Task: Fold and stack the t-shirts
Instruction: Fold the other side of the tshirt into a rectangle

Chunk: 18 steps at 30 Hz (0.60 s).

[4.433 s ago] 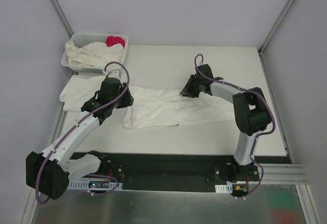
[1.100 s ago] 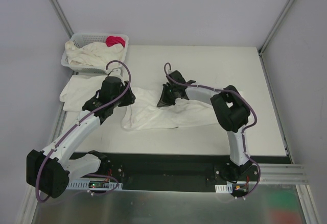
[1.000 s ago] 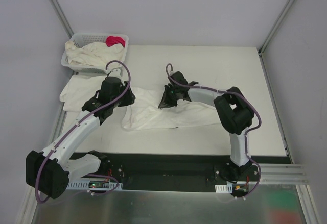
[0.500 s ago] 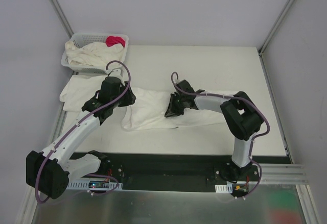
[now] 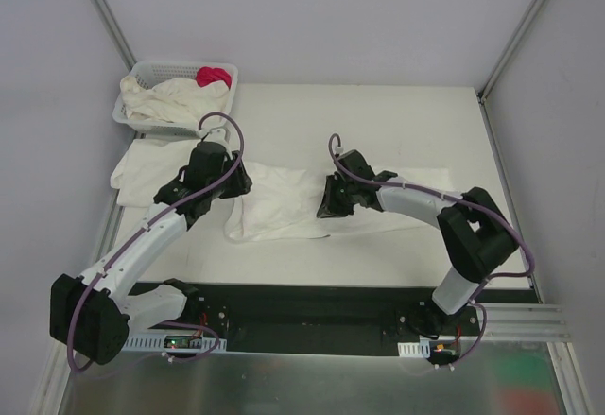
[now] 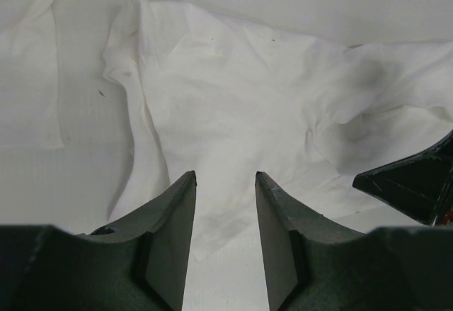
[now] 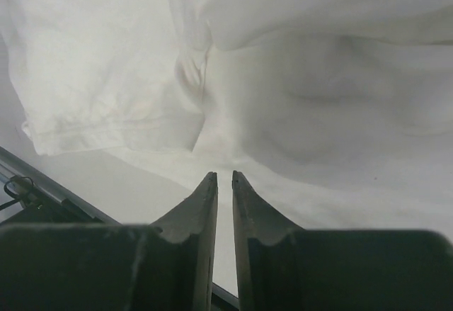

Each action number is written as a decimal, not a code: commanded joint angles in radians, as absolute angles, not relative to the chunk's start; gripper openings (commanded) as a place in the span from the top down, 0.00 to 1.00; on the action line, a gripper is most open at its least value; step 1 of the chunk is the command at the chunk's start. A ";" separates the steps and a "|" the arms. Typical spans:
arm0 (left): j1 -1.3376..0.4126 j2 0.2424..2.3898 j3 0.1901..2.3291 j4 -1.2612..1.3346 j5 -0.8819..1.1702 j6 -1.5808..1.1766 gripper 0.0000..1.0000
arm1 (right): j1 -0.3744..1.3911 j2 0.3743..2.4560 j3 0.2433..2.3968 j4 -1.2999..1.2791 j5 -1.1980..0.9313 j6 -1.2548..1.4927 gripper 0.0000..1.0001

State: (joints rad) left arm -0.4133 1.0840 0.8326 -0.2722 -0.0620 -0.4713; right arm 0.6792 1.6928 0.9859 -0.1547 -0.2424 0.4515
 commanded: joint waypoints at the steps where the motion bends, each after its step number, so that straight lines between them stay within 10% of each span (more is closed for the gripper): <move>1: -0.426 1.088 0.821 -0.255 -0.064 -0.466 0.62 | 0.675 1.649 1.054 -0.189 -0.176 0.396 0.83; 18: -0.456 1.135 0.815 -0.249 -0.081 -0.506 0.63 | 0.716 1.844 1.128 -0.109 -0.273 0.445 0.83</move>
